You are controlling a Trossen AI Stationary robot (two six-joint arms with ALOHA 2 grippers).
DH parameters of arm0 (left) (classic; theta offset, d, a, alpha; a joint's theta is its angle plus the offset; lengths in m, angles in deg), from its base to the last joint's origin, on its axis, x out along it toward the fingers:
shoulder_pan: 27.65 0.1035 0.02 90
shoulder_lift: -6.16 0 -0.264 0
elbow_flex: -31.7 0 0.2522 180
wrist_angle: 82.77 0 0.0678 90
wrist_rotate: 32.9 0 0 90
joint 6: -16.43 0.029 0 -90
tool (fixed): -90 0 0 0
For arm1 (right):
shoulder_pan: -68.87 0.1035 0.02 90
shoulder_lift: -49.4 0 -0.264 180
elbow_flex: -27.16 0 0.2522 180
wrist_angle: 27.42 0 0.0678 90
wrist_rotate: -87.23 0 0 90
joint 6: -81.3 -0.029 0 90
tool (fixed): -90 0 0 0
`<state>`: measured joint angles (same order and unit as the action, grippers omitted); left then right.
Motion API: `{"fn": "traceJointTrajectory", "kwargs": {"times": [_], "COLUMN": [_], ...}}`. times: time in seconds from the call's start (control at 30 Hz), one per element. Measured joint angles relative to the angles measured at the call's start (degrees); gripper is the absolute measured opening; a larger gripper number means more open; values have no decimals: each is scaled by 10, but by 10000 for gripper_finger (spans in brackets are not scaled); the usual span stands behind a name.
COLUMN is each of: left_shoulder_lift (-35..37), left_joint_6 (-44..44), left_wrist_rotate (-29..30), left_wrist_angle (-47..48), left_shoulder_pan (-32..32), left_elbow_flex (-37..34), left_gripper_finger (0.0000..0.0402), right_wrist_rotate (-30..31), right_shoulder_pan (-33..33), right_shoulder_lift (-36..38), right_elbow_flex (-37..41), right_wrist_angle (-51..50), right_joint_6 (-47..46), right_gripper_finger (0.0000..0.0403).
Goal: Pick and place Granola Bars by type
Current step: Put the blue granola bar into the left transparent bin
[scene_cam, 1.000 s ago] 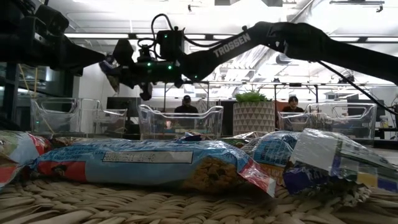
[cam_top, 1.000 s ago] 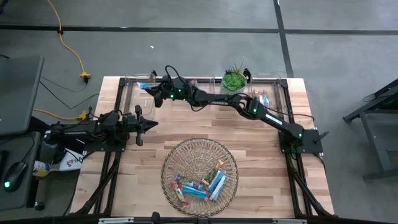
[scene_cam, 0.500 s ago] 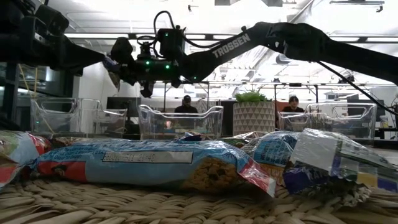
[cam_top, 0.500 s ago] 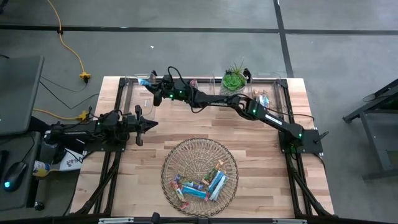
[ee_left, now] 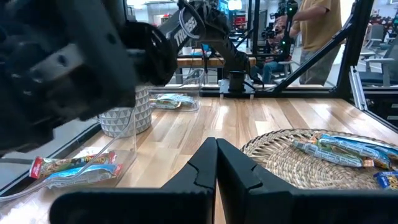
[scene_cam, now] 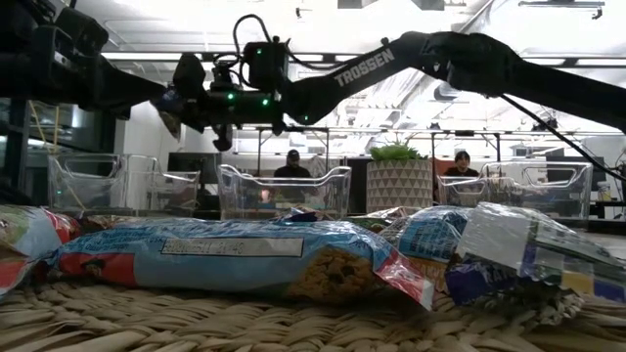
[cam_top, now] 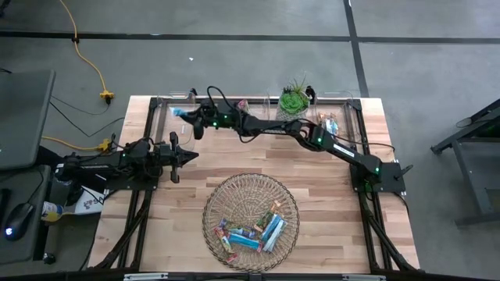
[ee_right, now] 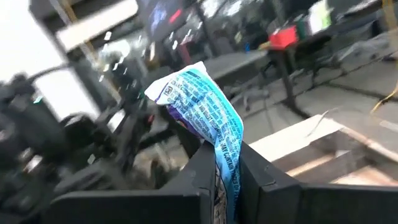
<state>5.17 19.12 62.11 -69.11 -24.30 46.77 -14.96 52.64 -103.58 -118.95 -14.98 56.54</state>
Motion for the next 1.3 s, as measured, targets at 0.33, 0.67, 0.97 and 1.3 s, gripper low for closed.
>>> {"fn": "traceJointTrajectory", "kwargs": {"times": [0.33, 0.67, 0.97, 1.3], "left_shoulder_lift": [0, 0, 0, 0], "left_joint_6": [0, 0, 0, 1], "left_wrist_rotate": [0, 0, 0, 2], "left_wrist_angle": [0, 0, 0, -2], "left_shoulder_pan": [0, 0, 0, 0], "left_elbow_flex": [0, 0, 0, 0], "left_gripper_finger": [3, 3, 3, 3], "right_wrist_rotate": [-63, -79, -79, -77], "right_shoulder_pan": [1, 3, 17, 29], "right_shoulder_lift": [96, 216, 285, 349], "right_elbow_flex": [0, 0, 0, 0], "right_wrist_angle": [-213, -468, -629, -731], "right_joint_6": [130, 227, 246, 248], "right_gripper_finger": [27, 23, 22, 20]}}
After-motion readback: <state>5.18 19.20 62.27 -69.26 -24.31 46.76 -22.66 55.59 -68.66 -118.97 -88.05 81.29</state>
